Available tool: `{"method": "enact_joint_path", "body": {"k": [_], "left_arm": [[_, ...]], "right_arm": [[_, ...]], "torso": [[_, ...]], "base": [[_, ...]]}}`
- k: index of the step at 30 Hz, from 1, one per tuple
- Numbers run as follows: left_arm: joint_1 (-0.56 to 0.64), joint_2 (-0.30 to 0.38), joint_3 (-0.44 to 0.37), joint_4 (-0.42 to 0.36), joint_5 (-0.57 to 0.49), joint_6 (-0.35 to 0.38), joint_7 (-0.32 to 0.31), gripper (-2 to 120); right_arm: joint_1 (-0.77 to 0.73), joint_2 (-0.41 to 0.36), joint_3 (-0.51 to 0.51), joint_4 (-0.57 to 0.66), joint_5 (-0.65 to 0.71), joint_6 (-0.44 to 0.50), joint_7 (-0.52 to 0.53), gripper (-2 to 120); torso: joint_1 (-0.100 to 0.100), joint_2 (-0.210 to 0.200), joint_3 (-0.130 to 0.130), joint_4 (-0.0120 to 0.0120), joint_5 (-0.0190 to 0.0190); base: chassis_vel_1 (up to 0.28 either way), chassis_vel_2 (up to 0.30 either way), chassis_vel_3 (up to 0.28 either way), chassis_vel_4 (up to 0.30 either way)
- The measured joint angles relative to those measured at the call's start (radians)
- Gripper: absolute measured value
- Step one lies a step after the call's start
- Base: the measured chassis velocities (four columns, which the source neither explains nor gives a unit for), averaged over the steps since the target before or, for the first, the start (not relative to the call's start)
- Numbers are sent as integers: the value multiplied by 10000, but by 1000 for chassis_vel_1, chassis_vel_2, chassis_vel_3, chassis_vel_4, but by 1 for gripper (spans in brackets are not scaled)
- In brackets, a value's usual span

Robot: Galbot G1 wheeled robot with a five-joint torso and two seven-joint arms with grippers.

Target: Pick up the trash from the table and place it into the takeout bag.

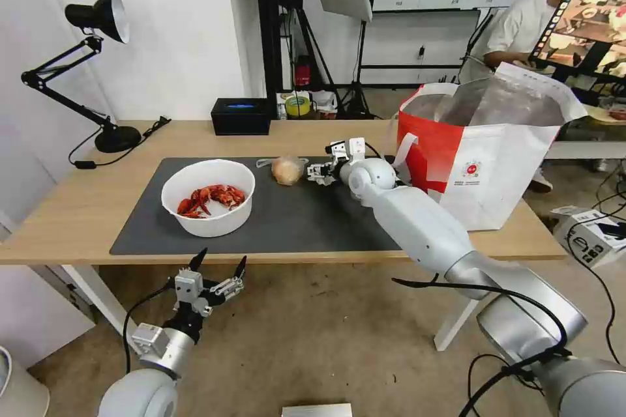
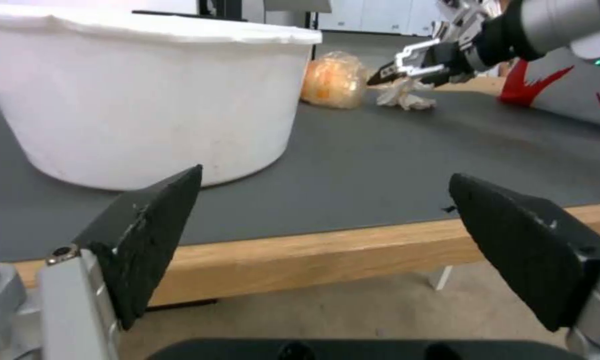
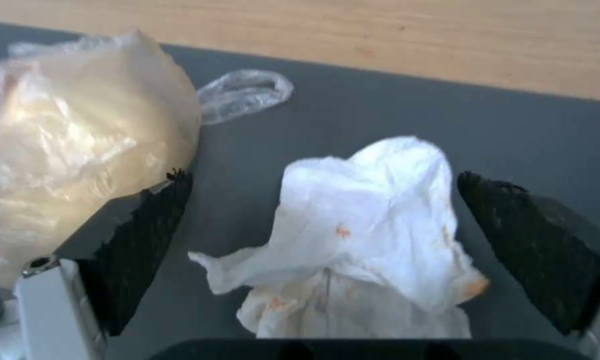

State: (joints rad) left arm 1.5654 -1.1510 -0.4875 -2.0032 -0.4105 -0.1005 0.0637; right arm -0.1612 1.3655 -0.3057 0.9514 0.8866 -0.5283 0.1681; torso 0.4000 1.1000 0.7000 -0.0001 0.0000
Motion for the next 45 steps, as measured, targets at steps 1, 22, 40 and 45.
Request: {"method": "enact_joint_path", "body": {"k": [1, 22, 40, 45], "left_arm": [[0, 0, 0, 0, 0, 0, 0, 100], [94, -6, -24, -57, 24, 4, -9, 100], [175, -12, 69, -109, 158, -19, -11, 100], [188, -1, 127, -174, 188, -22, -4, 100]], "right_arm": [[0, 0, 0, 0, 0, 0, 0, 100], [-136, -3, 20, -47, 2, -337, 33, 53], [-1692, -1938, 313, 3688, 454, 944, -18, 0], [-2732, -2940, 1155, 6186, 624, 1355, 153, 0]], "torso": [[0, 0, 0, 0, 0], [-1, 1, -2, -3, -1], [0, 0, 2, 0, 3], [-1, 1, 0, 1, 2]], "base": [[0, 0, 0, 0], [0, 0, 0, 0], [0, 0, 0, 0], [0, 0, 0, 0]]}}
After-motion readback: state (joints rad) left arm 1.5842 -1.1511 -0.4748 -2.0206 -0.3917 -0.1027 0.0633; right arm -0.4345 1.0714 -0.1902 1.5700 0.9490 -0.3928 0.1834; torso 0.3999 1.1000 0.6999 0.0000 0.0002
